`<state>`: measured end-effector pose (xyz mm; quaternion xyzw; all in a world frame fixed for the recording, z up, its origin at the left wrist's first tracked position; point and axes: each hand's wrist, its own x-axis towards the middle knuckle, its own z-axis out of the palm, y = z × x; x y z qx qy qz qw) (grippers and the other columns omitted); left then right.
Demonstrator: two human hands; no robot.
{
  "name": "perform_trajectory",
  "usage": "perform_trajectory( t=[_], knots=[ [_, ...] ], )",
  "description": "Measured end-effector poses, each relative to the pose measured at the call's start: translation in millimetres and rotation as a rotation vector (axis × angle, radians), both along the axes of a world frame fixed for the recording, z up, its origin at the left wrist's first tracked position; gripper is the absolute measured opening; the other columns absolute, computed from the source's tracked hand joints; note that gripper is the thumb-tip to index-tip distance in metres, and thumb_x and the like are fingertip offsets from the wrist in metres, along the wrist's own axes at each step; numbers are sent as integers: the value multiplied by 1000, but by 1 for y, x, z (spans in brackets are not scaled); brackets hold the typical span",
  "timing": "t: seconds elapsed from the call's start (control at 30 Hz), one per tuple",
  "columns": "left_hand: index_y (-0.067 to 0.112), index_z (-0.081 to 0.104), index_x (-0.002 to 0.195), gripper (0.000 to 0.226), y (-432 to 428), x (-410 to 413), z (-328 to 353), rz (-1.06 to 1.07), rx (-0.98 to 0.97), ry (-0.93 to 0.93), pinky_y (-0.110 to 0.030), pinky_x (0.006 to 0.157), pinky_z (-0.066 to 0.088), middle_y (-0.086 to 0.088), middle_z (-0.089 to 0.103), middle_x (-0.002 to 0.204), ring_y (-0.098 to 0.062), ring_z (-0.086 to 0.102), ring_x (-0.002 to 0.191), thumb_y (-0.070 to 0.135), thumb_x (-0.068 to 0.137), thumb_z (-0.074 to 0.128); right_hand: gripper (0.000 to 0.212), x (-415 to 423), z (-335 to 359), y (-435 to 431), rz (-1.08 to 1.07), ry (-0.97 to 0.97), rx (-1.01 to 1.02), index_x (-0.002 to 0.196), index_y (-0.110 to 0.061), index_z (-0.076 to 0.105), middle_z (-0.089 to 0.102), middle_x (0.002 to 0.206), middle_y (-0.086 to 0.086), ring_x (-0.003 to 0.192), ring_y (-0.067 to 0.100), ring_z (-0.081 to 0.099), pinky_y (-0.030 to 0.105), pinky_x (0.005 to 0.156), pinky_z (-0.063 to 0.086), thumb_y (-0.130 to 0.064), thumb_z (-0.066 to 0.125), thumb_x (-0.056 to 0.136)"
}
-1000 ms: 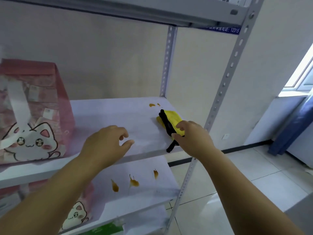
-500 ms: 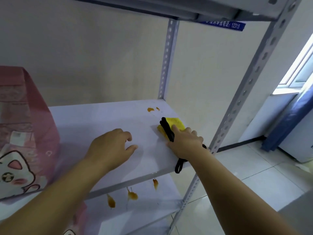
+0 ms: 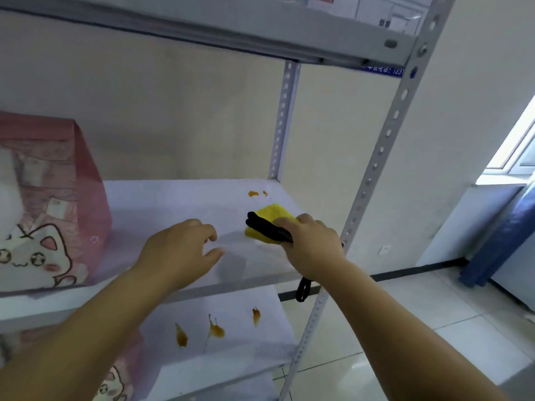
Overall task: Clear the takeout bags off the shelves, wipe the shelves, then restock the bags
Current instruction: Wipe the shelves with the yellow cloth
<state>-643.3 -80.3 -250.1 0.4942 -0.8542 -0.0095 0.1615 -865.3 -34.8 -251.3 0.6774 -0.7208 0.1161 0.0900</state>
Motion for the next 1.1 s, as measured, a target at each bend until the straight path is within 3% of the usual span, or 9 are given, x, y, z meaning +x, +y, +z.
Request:
perform_trajectory(
  t=[0.1, 0.23, 0.3, 0.53, 0.7, 0.97, 1.1],
  knots=[
    [32, 57, 114, 36, 24, -1, 13, 14, -59, 29, -27, 70, 45, 12, 56, 109, -10, 56, 93, 54, 88, 46, 38, -5, 20, 25, 111, 48, -151, 127, -38, 49, 54, 112, 6, 91, 34, 54, 35, 68, 37, -30, 51, 91],
    [32, 58, 111, 35, 55, -2, 39, 45, -149, 100, -29, 72, 49, 13, 56, 105, -9, 56, 91, 55, 86, 48, 32, -10, 50, 59, 233, 23, -333, 113, -30, 61, 62, 96, 11, 70, 36, 59, 32, 54, 41, -30, 60, 80],
    [31, 60, 110, 37, 70, -2, 54, 46, -193, 139, -32, 75, 51, 13, 57, 104, -10, 57, 89, 55, 85, 49, 33, -11, 66, 73, 271, 9, -419, 112, -28, 62, 63, 97, 10, 68, 34, 59, 33, 52, 44, -31, 59, 79],
    [30, 62, 107, 40, 109, -4, 117, 19, -390, 229, -33, 77, 49, 15, 60, 104, -12, 58, 89, 59, 84, 47, 35, -18, 124, 104, 310, -49, -656, 115, -28, 61, 61, 102, 9, 75, 33, 58, 34, 57, 46, -31, 57, 80],
    [23, 67, 97, 50, 116, -8, 156, -52, -527, 304, -25, 63, 34, 10, 61, 89, -12, 54, 77, 58, 73, 40, 38, -19, 161, 112, 275, -117, -752, 118, -30, 58, 59, 104, 7, 82, 32, 58, 41, 63, 51, -34, 56, 80],
    [21, 67, 99, 35, 92, -16, 207, -137, -713, 221, -28, 59, 44, 5, 63, 88, -21, 62, 77, 45, 81, 49, 36, -17, 209, 107, 164, -174, -824, 120, -36, 55, 55, 108, 1, 91, 28, 54, 43, 74, 49, -31, 58, 85],
    [15, 68, 104, 27, 80, -18, 225, -160, -777, 203, -35, 61, 50, -2, 65, 95, -27, 64, 83, 28, 80, 68, 36, -16, 236, 98, 82, -174, -764, 122, -39, 53, 51, 107, 0, 92, 27, 52, 43, 79, 49, -31, 55, 87]
  ],
)
